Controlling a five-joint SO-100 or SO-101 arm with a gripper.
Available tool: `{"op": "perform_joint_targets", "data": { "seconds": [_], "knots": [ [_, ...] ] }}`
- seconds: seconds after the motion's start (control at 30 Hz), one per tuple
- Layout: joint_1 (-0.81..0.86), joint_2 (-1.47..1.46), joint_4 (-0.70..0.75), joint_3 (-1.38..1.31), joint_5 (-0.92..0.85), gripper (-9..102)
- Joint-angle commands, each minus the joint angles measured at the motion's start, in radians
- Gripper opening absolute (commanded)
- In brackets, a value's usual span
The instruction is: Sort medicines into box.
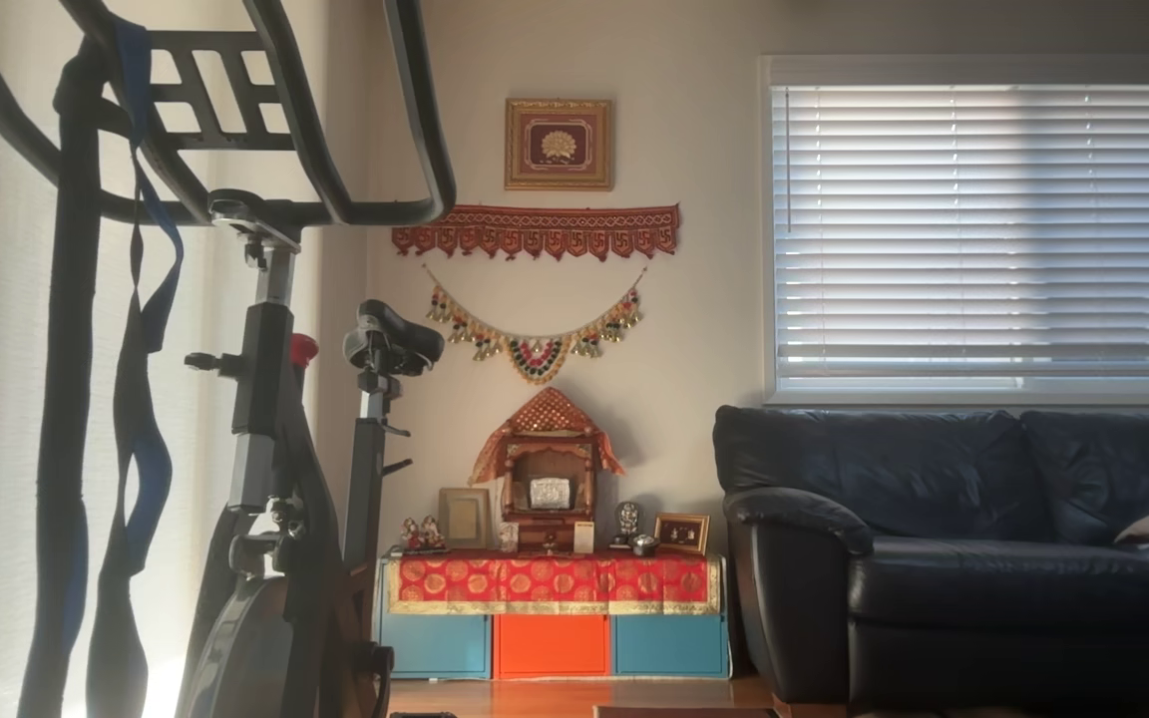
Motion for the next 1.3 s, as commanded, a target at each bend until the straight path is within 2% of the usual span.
{"op": "perform_joint_targets", "data": {
  "seconds": [0.0,0.4,1.27],
  "knots": [
    [-0.015,0.129,-0.012,-0.02,0.063,2],
    [-0.04,0.017,0.014,-0.044,0.164,5],
    [-0.074,-0.186,0.063,-0.092,0.195,21]
  ]
}}
